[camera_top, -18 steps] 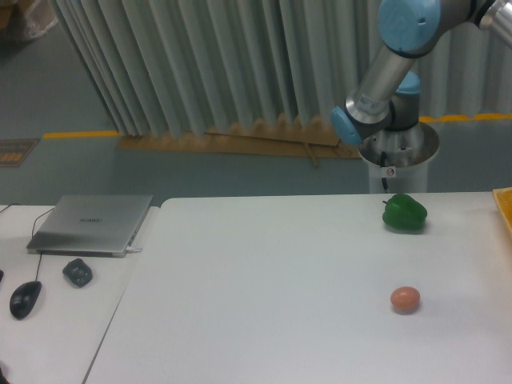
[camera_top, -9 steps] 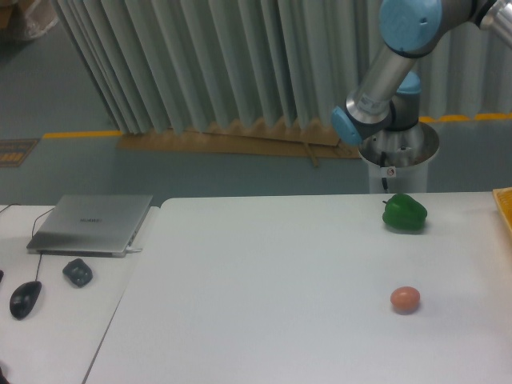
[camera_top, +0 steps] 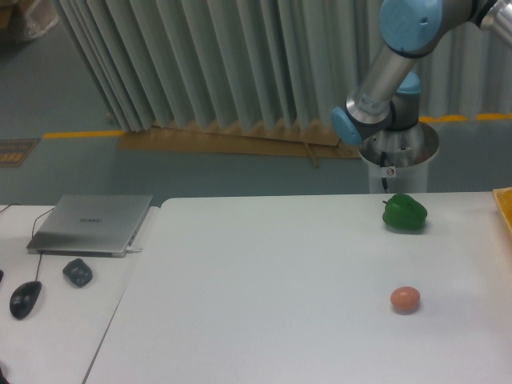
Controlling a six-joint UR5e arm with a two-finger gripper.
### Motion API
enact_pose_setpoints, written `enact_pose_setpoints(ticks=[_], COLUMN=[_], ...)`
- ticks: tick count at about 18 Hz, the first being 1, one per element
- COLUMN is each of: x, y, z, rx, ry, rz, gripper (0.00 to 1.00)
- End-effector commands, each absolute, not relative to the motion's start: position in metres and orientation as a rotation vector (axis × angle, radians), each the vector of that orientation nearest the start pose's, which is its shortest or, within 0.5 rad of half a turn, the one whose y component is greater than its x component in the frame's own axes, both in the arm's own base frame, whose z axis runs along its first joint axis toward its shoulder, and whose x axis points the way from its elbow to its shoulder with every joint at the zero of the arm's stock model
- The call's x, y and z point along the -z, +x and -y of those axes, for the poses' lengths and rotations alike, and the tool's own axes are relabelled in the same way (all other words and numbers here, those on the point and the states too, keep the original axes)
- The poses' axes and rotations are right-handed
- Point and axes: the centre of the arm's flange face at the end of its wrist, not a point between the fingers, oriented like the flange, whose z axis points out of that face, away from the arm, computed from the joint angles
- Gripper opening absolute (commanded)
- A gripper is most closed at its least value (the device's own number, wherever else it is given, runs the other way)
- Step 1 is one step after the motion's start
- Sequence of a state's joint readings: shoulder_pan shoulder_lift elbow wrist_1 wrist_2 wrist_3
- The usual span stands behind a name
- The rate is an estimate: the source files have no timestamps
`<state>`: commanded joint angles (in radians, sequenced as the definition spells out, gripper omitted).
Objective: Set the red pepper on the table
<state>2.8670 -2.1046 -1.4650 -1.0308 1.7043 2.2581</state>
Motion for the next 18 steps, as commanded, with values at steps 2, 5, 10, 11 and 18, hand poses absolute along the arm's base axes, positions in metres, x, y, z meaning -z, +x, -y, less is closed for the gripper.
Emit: enact_pose_setpoints(ticks=[2, 5, 10, 11, 18], x=[-0.283, -0.291, -0.308, -0.313, -0.331], y=[-0.626, -0.624, -0.612, -0.608, -0.574], z=[-0.301, -0.301, -0.306, -0.305, -0.331], rx=[-0.142, -0.161, -0.146, -0.135, -0.075], ry=[-2.928, -2.944, -2.98, -2.986, -3.029], rz=[-1.513, -1.478, -1.391, -1.375, -1.151], gripper=[0.51, 0.51, 0.51, 0.51, 0.51])
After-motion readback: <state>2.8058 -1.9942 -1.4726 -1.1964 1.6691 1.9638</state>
